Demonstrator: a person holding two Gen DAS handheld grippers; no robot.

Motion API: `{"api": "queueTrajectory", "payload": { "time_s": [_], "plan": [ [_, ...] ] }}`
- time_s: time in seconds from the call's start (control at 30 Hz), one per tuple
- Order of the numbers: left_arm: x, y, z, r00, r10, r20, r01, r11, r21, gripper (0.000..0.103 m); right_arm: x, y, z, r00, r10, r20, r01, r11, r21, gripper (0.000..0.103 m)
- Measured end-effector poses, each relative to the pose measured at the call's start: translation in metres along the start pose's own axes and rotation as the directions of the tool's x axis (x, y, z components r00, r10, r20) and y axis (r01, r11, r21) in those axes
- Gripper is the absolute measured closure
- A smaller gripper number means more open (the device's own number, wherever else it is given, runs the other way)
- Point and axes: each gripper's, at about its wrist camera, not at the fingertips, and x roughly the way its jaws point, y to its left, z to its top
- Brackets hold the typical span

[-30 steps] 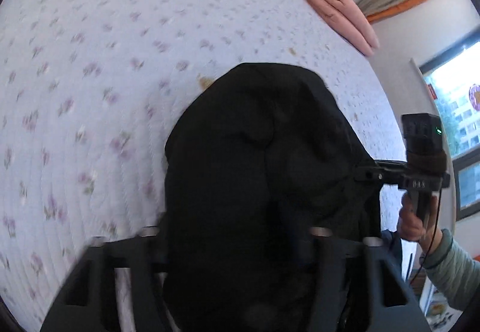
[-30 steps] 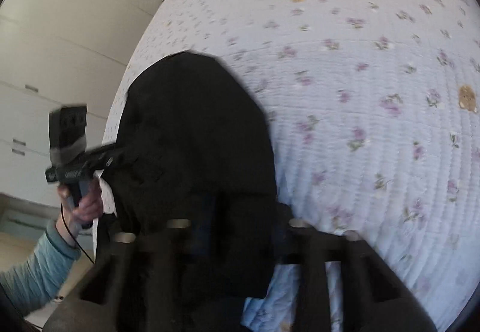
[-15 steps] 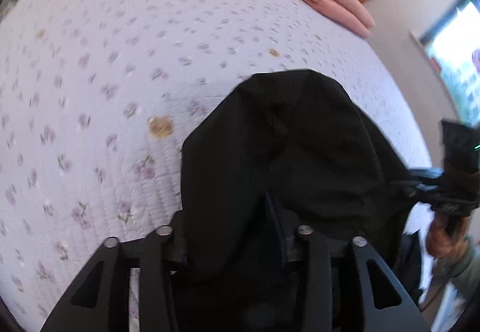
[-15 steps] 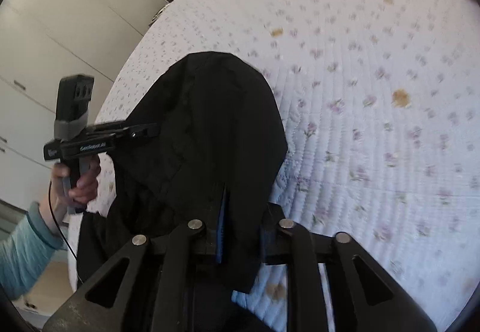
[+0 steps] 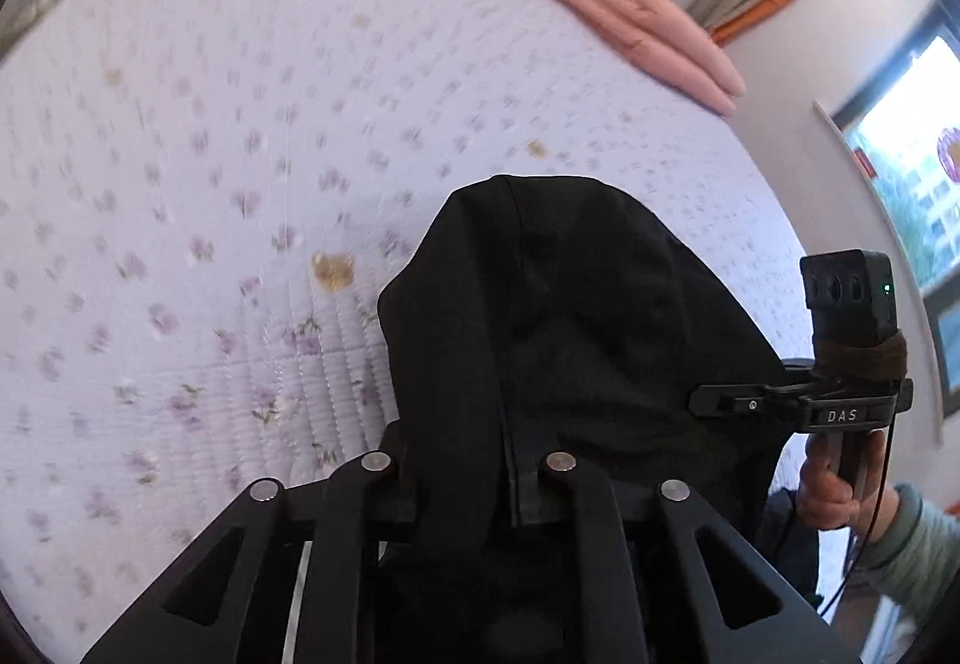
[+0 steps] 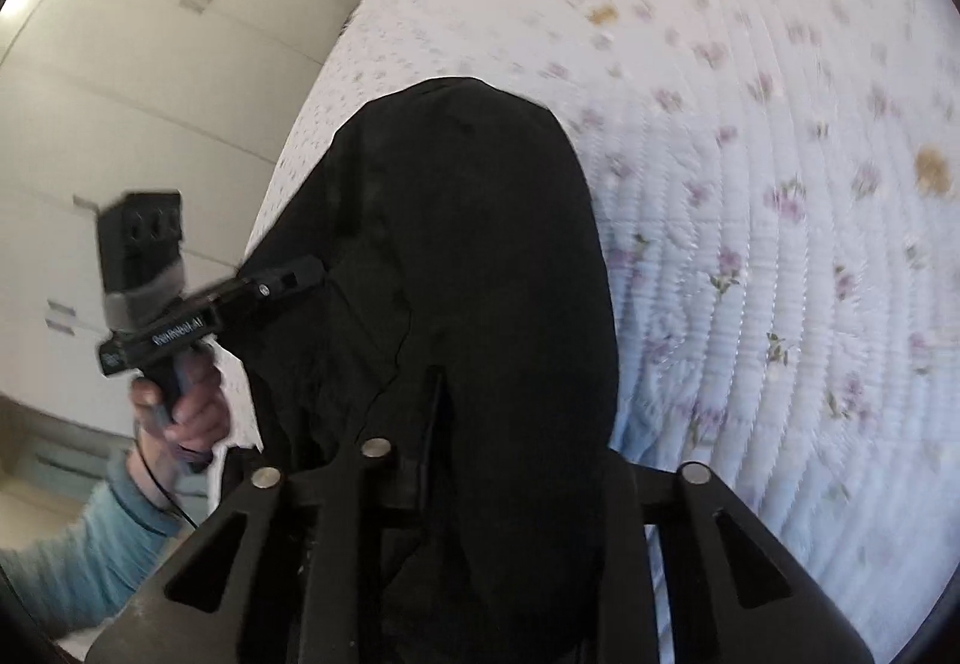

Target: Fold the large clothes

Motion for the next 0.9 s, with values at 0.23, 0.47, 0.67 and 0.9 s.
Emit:
{"api": "queueTrajectory", "payload": {
  "time_s": [0.23,0.47,0.67,0.9],
  "plan": [
    [-0.116,-0.056,-0.034,0.983,-0.032,0.178,0.013,0.994,0.107,0.087,-0.083,0.079,-0.041,0.993,0.007,0.121,0.008,0.992,-0.126,0.083],
    [-0.218,-0.106,-0.117,0.970,-0.059,0.235,0.012,0.981,0.196,0.087,-0.155,0.159,-0.141,0.981,-0.041,0.189,0.086,0.968,-0.236,0.083],
    [-0.264,-0.149,-0.242,0.985,0.093,0.146,-0.133,0.946,0.296,0.083,-0.190,0.218,-0.252,0.949,-0.232,0.212,0.299,0.877,-0.377,0.083],
    [-0.189,-0.115,-0.357,0.922,0.328,-0.207,-0.258,0.918,0.302,0.085,-0.133,0.168,-0.333,0.785,-0.619,0.030,0.562,0.692,-0.453,0.083]
  ]
}}
